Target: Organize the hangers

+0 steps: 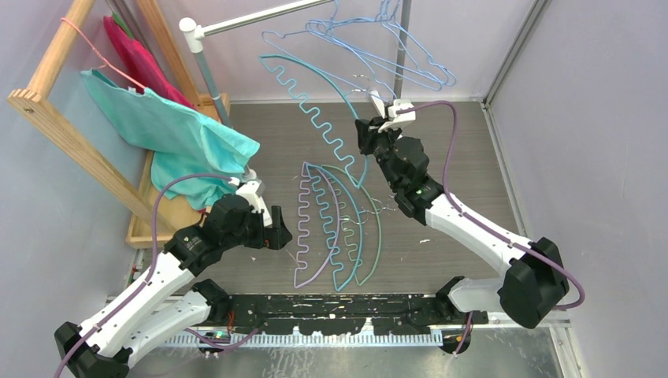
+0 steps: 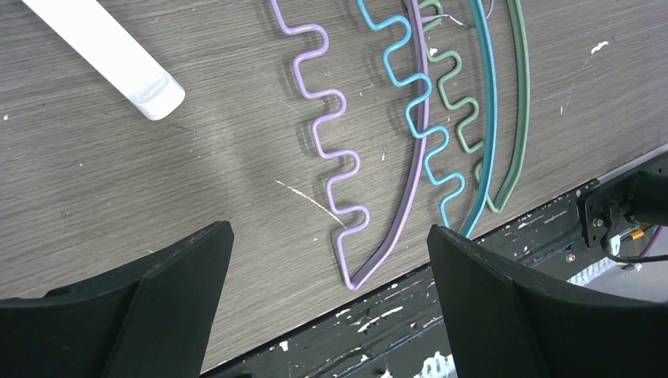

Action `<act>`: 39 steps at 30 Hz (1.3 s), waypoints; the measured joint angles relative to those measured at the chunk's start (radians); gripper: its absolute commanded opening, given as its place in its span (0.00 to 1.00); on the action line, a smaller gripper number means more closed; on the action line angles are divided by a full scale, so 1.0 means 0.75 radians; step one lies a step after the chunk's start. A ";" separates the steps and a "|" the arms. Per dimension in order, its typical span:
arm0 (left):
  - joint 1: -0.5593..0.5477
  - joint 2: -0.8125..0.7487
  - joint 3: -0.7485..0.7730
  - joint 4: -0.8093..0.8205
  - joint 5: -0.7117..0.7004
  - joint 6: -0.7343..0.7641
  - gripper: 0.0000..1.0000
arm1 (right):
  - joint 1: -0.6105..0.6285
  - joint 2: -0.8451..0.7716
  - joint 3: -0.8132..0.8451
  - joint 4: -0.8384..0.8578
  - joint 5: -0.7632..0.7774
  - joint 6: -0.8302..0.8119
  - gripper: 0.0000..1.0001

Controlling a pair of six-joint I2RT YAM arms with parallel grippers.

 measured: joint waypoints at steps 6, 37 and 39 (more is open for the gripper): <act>0.000 0.000 0.000 0.001 0.000 0.003 0.98 | -0.003 0.054 0.006 0.098 -0.132 0.057 0.05; 0.000 0.030 0.000 0.003 -0.023 0.004 0.98 | 0.278 0.194 0.689 -0.436 0.043 -0.481 0.01; 0.000 0.030 0.000 0.004 -0.023 0.004 0.98 | 0.282 0.191 0.702 -0.436 0.057 -0.508 0.01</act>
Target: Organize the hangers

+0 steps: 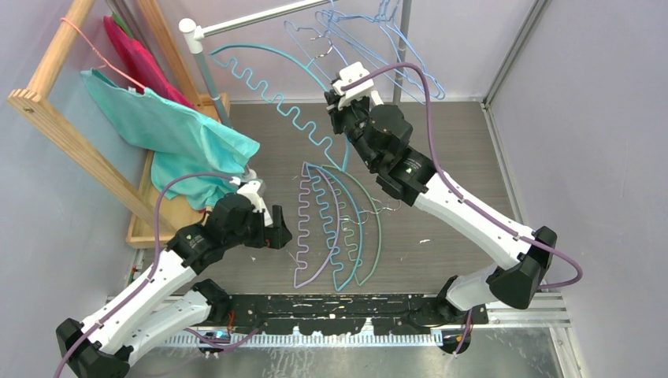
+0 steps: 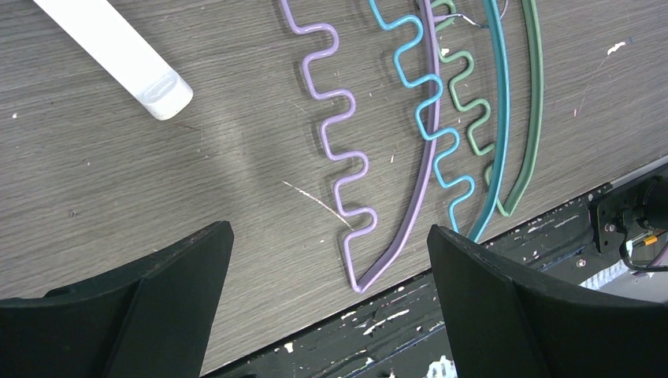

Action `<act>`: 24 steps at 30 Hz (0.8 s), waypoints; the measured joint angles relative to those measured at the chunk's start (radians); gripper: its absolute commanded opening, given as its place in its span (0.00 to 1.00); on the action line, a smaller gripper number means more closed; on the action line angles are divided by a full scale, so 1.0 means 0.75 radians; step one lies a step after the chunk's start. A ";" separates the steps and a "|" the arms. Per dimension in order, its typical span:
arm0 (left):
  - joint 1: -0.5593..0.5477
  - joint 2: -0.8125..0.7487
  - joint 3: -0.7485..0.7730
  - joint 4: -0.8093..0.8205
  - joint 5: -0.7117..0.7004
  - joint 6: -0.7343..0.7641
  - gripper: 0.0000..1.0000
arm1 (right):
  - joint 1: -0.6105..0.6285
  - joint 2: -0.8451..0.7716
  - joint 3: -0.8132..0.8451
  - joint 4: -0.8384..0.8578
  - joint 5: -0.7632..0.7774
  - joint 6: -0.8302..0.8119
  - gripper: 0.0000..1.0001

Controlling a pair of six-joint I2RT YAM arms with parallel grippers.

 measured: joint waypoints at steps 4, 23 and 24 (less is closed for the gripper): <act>0.000 0.000 0.000 0.003 0.000 0.001 0.98 | 0.004 -0.003 0.036 -0.016 0.023 -0.048 0.01; 0.000 -0.004 0.000 0.004 0.000 0.001 0.98 | 0.082 0.178 0.433 -0.064 0.065 -0.249 0.01; 0.000 -0.007 0.000 0.004 0.000 0.001 0.98 | 0.082 0.215 0.466 -0.067 0.070 -0.273 0.01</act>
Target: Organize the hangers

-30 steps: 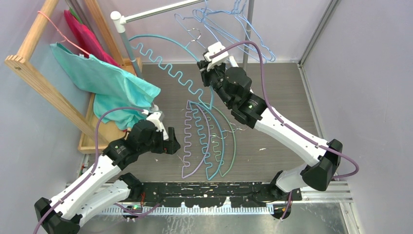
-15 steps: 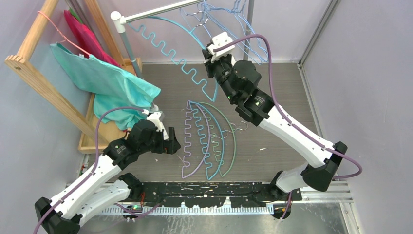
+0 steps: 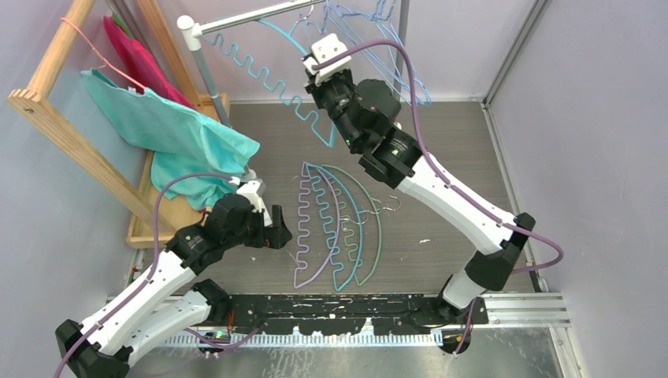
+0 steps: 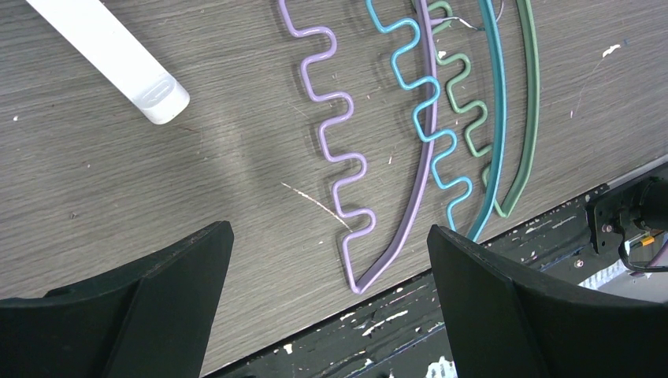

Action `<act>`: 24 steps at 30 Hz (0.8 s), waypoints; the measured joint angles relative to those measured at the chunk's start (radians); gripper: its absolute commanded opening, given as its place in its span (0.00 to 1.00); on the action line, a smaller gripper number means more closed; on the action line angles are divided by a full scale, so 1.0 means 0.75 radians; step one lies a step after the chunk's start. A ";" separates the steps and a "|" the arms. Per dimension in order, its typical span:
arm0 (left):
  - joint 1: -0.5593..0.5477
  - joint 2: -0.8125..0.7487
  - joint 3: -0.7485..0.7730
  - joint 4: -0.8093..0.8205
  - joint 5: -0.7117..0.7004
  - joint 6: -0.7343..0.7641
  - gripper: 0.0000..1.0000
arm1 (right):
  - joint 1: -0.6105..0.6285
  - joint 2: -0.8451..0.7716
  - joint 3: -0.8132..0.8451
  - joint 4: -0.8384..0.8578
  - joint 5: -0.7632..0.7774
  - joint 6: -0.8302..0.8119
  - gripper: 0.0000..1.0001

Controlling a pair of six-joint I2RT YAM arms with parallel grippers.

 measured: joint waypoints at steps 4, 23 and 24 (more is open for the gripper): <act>0.000 -0.004 0.000 0.000 0.000 0.000 0.98 | 0.000 0.077 0.052 -0.001 0.015 -0.048 0.01; 0.000 -0.009 0.000 0.000 0.000 -0.001 0.98 | -0.223 0.177 0.071 0.050 0.075 -0.082 0.01; 0.000 -0.009 0.000 0.000 0.000 -0.001 0.98 | -0.245 0.178 0.068 0.053 0.079 -0.072 0.01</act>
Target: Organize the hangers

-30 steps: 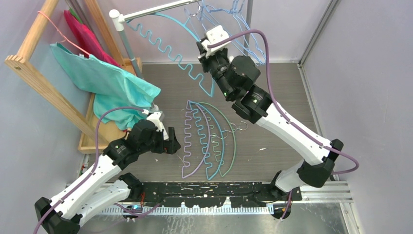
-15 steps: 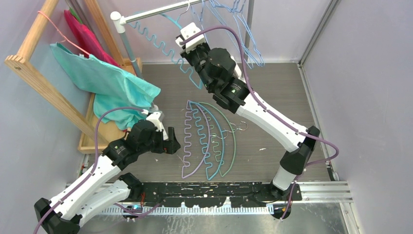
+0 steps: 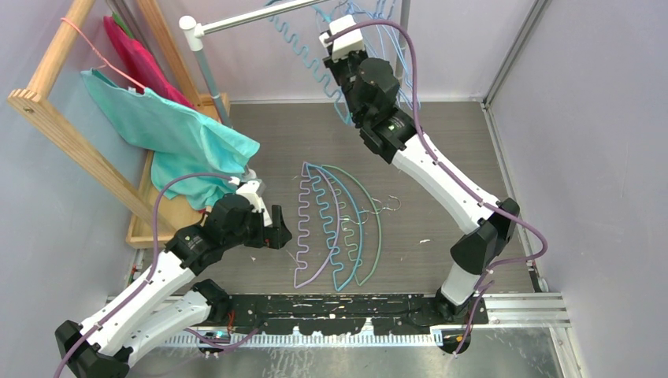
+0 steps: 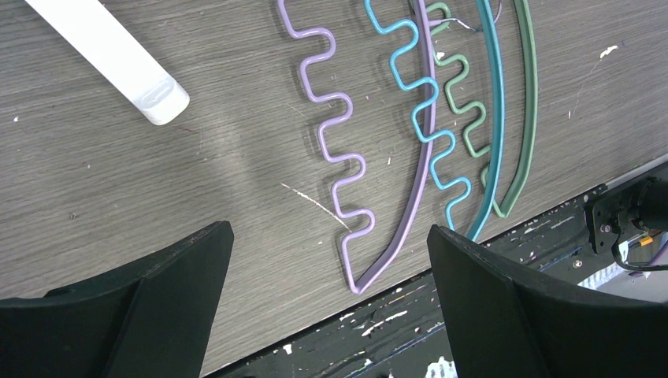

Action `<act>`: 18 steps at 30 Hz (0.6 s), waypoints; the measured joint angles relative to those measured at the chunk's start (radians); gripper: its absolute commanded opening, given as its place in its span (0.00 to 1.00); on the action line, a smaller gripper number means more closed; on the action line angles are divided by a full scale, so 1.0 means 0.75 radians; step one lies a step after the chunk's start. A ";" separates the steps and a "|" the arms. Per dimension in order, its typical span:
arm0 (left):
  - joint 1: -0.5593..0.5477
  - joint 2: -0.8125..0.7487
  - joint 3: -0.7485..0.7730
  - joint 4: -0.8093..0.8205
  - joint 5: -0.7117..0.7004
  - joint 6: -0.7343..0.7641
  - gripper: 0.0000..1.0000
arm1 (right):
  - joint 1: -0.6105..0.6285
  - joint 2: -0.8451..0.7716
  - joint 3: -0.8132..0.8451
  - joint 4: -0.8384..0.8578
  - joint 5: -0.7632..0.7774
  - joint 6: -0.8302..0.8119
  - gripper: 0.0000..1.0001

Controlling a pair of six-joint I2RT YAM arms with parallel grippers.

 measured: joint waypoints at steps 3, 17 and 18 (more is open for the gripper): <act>0.000 0.000 0.000 0.000 -0.001 0.000 0.98 | -0.057 0.000 -0.018 0.011 0.004 0.036 0.01; 0.000 0.009 0.000 0.000 -0.001 -0.001 0.98 | -0.262 -0.008 -0.197 0.132 0.013 0.149 0.26; 0.000 0.009 -0.001 -0.001 -0.001 -0.001 0.98 | -0.262 -0.015 -0.215 0.150 0.014 0.156 0.34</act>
